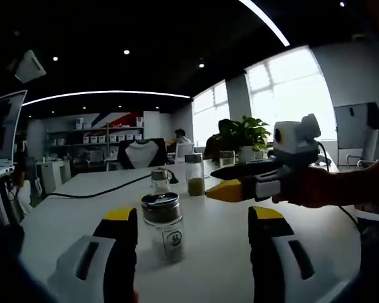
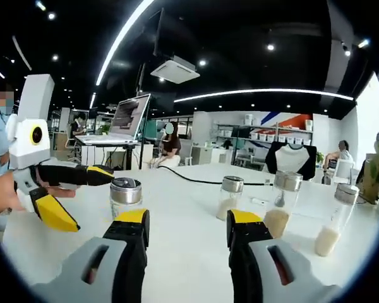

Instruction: Rotate the seasoning bottle until the label or dispensing opening points toward the visible target arrow and the bottle remains upright within the marked orientation range

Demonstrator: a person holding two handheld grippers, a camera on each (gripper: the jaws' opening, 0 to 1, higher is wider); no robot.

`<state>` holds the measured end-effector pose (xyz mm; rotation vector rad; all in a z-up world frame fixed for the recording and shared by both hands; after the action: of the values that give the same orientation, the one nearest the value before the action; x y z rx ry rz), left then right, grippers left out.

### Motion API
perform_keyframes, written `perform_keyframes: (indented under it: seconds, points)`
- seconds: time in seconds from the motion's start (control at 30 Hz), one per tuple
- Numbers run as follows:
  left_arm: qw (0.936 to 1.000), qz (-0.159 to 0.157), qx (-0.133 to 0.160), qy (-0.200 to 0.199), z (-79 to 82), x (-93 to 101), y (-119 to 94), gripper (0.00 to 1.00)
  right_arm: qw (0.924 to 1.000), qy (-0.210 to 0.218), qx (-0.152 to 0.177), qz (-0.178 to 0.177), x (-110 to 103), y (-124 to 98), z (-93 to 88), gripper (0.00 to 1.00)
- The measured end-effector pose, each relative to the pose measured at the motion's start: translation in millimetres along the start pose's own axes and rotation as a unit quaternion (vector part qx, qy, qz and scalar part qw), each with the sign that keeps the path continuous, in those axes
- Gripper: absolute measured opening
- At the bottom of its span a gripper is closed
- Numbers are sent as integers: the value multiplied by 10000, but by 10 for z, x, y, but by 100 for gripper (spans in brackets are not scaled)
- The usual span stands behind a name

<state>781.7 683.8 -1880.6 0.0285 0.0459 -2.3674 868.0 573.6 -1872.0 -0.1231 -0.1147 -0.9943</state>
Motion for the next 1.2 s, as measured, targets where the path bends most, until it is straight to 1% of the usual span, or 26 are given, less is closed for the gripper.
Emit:
perform_keyframes:
  seconds: [0.07,0.13,0.17,0.2,0.23,0.33,0.37,0.47,0.53,0.57,0.63,0.77,0.8,0.83,0.9,1.0,1.07,1.13,1.2]
  points:
    - [10000,32,-13,-61,-24,6,-9,82,10000,55,-33,-12,8,98,-7,49]
    - [9999,60,-60,-74,-52,13,-17,85,9998,113,-122,-62,31,213,-45,53]
    - [9998,115,-124,-69,-70,6,-26,86,9995,204,-198,-148,66,303,-93,55]
    - [9996,182,-226,-36,-93,1,-36,89,9992,264,-231,-196,85,340,-109,57]
    - [9996,178,-234,-11,-93,1,-36,91,9989,315,-239,-241,98,358,-113,57]
    - [9996,179,-206,-47,-86,-2,-48,93,9985,412,-177,-326,142,466,-104,57]
    - [9997,167,-142,-94,-75,1,-59,94,9982,415,-162,-392,173,551,-110,56]
    - [9996,181,-96,-181,-69,-1,-70,99,9977,469,-202,-455,206,678,-119,55]
    - [9995,214,-37,-245,-70,-13,-93,100,9977,449,-246,-454,209,781,-122,53]
    - [9994,231,-35,-273,-72,-16,-97,100,9976,355,-280,-519,226,867,-138,53]
    - [9992,270,-40,-299,-80,-22,-112,100,9972,306,-402,-546,241,961,-173,52]
    - [9990,277,41,-355,-69,-11,-139,99,9968,201,-426,-643,259,1068,-176,50]
    - [9989,246,92,-400,-62,9,-148,99,9965,25,-409,-725,283,1107,-179,50]
    - [9989,212,119,-405,-57,29,-149,99,9961,-49,-444,-766,292,1146,-190,50]
    - [9992,208,77,-324,-51,68,-158,99,9953,-110,-454,-853,322,1207,-185,49]
    - [9997,243,-46,-18,-35,95,-174,100,9948,-106,-456,-903,348,1302,-169,45]
    - [9997,256,-22,-28,-27,109,-189,99,9934,-288,-528,-979,382,1398,-181,45]
    - [9995,242,120,-158,-9,111,-207,99,9930,-236,-543,-1019,411,1448,-177,45]
    - [9994,272,112,-203,-14,104,-219,98,9930,-143,-549,-1033,419,1479,-163,43]
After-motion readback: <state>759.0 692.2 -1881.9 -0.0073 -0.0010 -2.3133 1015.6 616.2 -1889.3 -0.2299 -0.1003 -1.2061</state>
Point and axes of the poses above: the point that each gripper's makers call its tool centre point, and the gripper's own axes: y roughly forward along the fingers, x roughly to its right, z roughly out of its top, the point moved 4 cm from there along -y, roughly backward along the fingers, and after that the axes turned 15 degrees about -z, right-handed, at the moved point
